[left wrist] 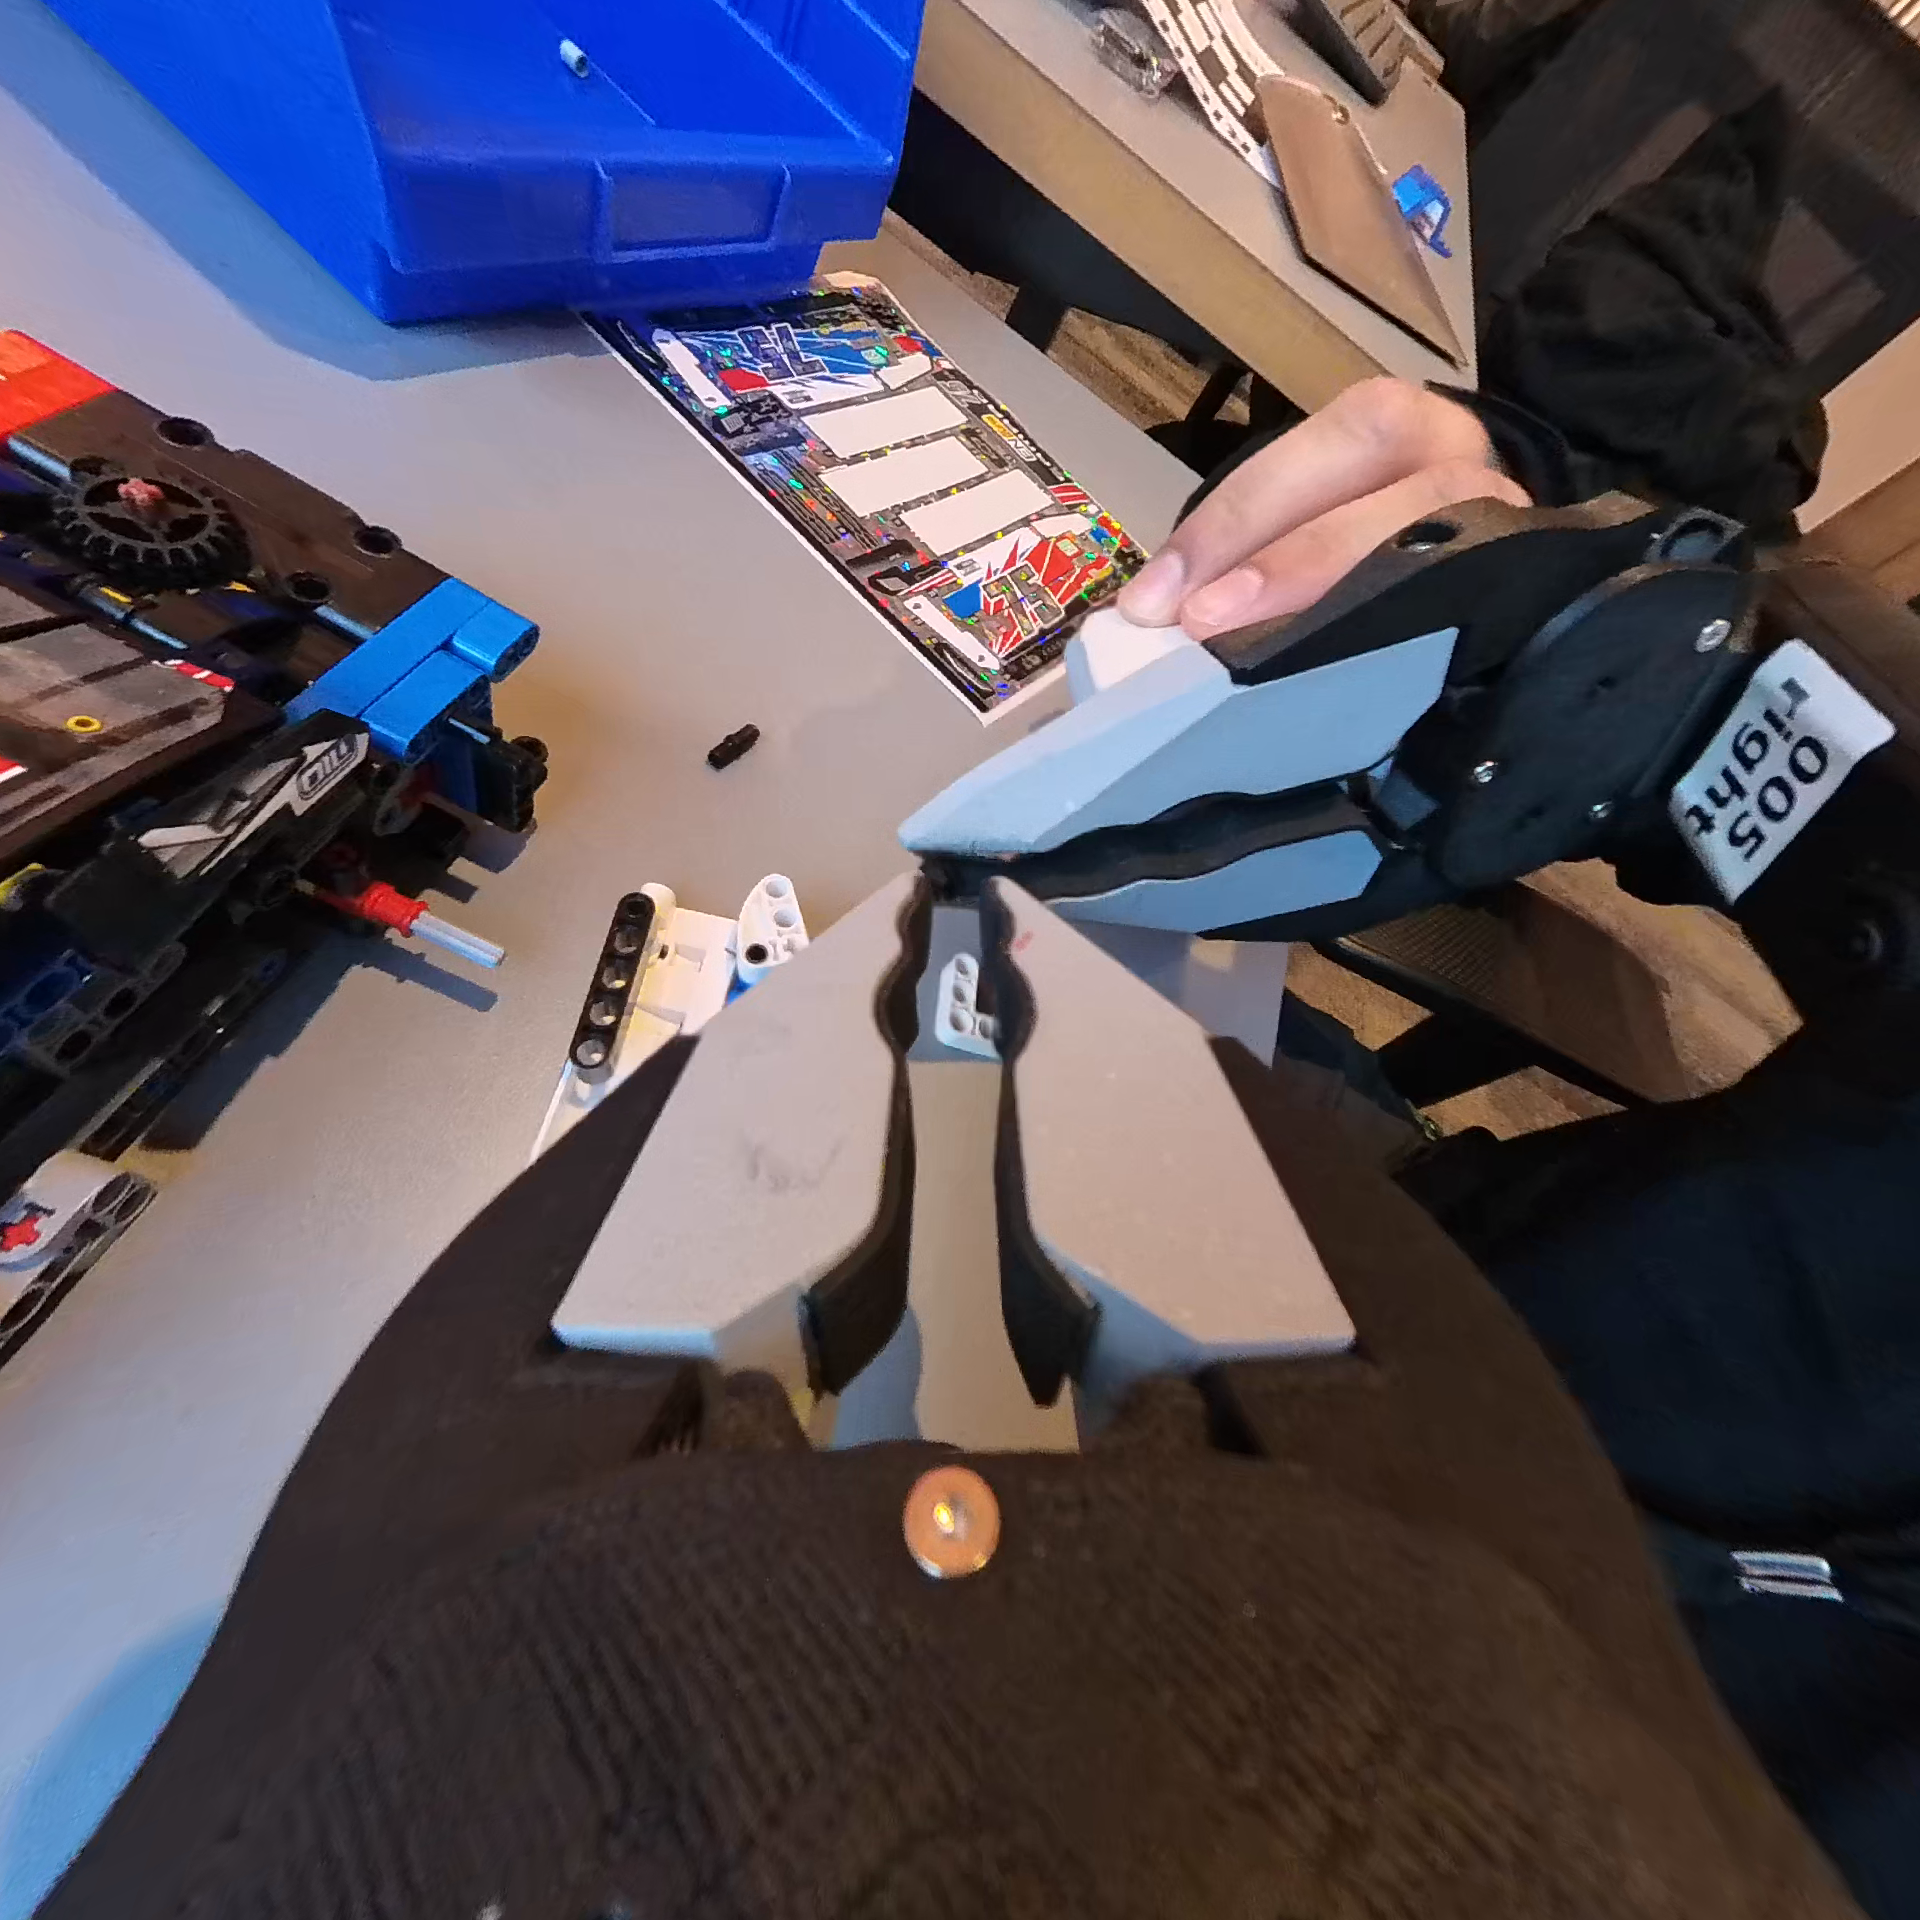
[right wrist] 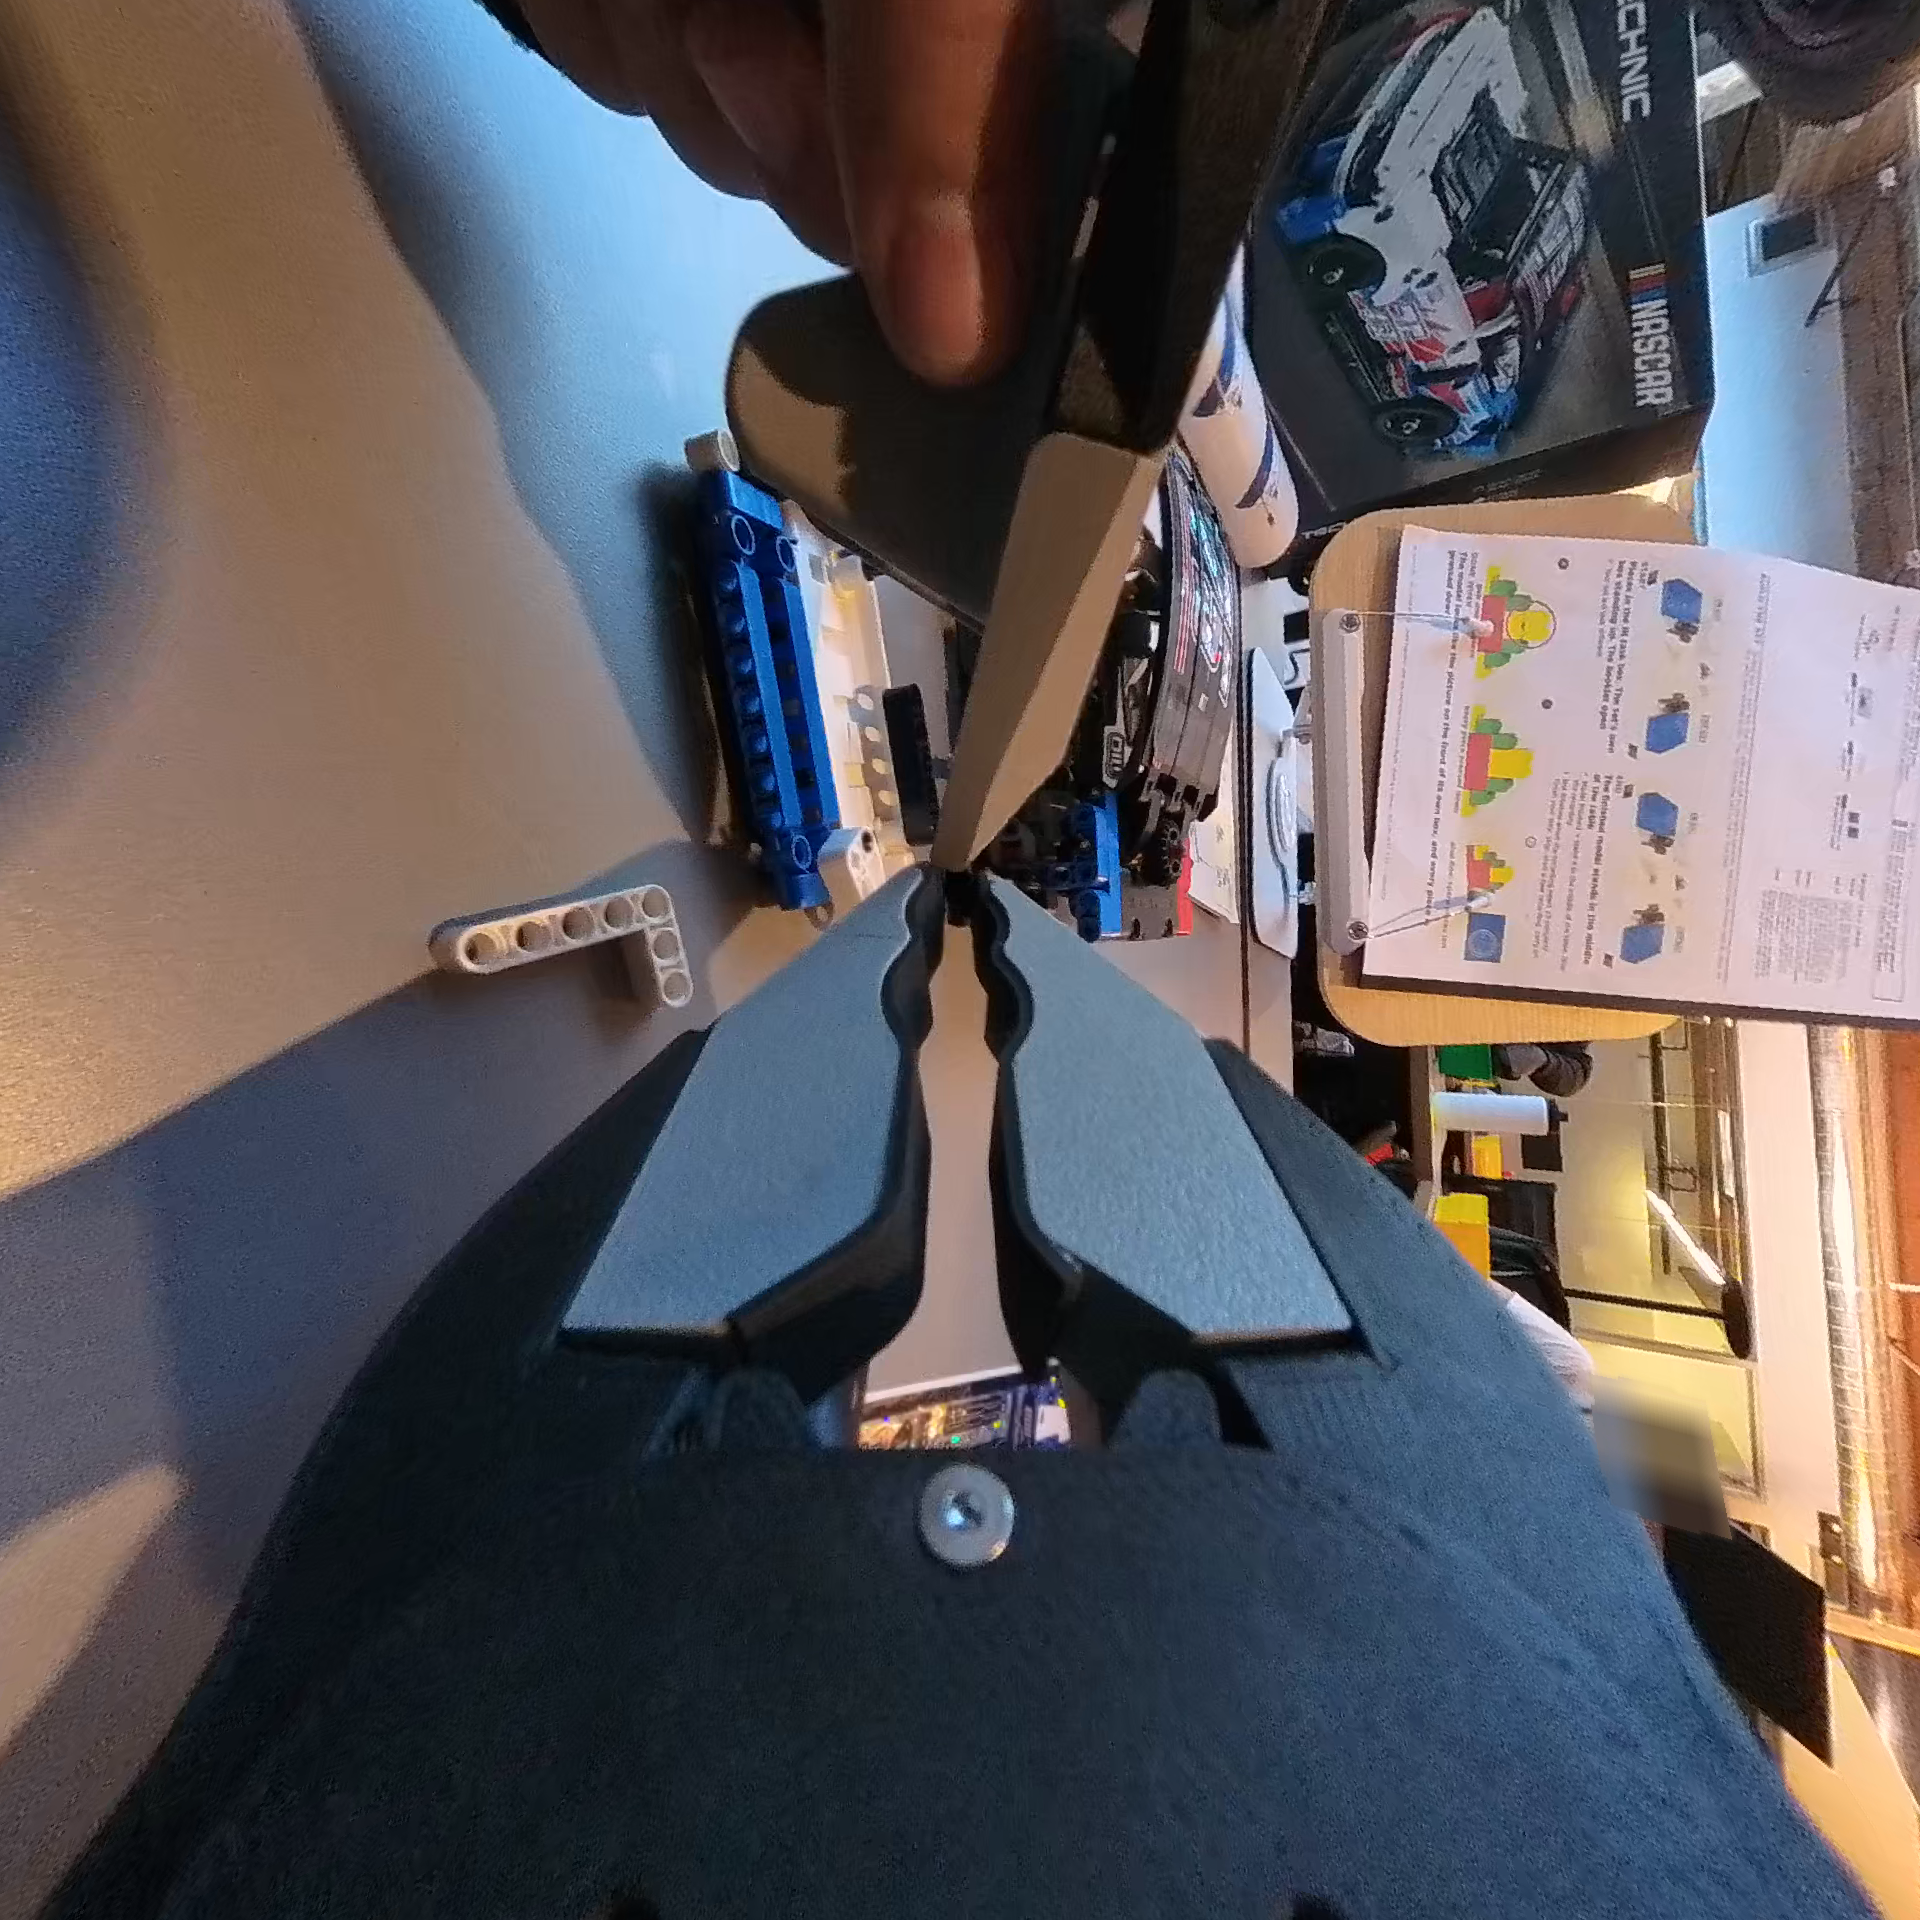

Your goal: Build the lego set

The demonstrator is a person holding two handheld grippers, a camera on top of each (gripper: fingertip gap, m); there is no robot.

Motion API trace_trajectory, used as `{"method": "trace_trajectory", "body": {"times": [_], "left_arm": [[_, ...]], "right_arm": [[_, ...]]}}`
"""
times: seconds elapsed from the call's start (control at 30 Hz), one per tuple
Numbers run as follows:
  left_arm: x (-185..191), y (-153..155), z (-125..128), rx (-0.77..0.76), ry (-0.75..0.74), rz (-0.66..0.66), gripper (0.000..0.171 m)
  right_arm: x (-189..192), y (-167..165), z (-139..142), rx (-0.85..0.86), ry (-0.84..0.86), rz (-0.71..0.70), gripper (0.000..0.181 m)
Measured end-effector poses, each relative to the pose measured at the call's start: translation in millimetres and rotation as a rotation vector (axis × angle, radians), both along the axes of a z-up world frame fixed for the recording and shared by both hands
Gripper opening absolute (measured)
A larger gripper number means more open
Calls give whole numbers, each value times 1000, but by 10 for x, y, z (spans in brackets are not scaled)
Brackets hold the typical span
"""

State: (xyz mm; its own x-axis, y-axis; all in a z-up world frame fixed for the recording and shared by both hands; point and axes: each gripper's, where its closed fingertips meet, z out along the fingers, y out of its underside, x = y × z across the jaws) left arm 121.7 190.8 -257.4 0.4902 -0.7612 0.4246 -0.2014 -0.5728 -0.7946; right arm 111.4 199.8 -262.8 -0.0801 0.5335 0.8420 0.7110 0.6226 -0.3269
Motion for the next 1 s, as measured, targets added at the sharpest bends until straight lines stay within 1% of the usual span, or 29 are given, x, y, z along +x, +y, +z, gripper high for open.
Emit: {"method": "trace_trajectory", "body": {"times": [0.03, 0.13, 0.2, 0.3, 0.37, 0.43, 0.57, 0.7, 0.73, 0.8, 0.87, 0.93, 1.0], "left_arm": [[2, -1, -2, 2, 2, 0, 5], [2, 0, -6, -20, -8, -2, 8], [8, -3, 12, -21, -23, -7, 6], [19, -10, 3, -3, -3, -12, 3], [22, -24, -7, 14, 13, -26, 3], [26, -40, 28, 73, 10, -48, 3], [14, -70, 147, 185, -17, -82, 2], [10, -69, 201, 246, -17, -91, 2], [9, -75, 215, 263, -20, -95, 2], [10, -108, 267, 316, -38, -111, 2], [2, -139, 333, 388, -51, -121, 2], [-8, -166, 415, 476, -54, -121, 2], [-6, -195, 491, 570, -44, -120, 2]], "right_arm": [[-3, -22, -2, -4, 1, 12, 3], [-6, -48, 13, 19, 2, 29, 3], [-6, -43, 28, 25, 8, 28, 3], [-3, -37, 15, 17, 10, 22, 3], [-1, -52, 2, -27, 33, 27, 3], [0, -73, 34, -93, 86, 39, 3], [-1, -108, 156, -292, 234, 84, 5], [-5, -111, 213, -352, 295, 121, 5], [-5, -125, 225, -390, 316, 135, 6], [9, -157, 267, -523, 376, 162, 6], [49, -144, 310, -707, 446, 171, 7], [91, -141, 362, -960, 523, 186, 7], [126, -156, 441, -1253, 603, 226, 13]]}}
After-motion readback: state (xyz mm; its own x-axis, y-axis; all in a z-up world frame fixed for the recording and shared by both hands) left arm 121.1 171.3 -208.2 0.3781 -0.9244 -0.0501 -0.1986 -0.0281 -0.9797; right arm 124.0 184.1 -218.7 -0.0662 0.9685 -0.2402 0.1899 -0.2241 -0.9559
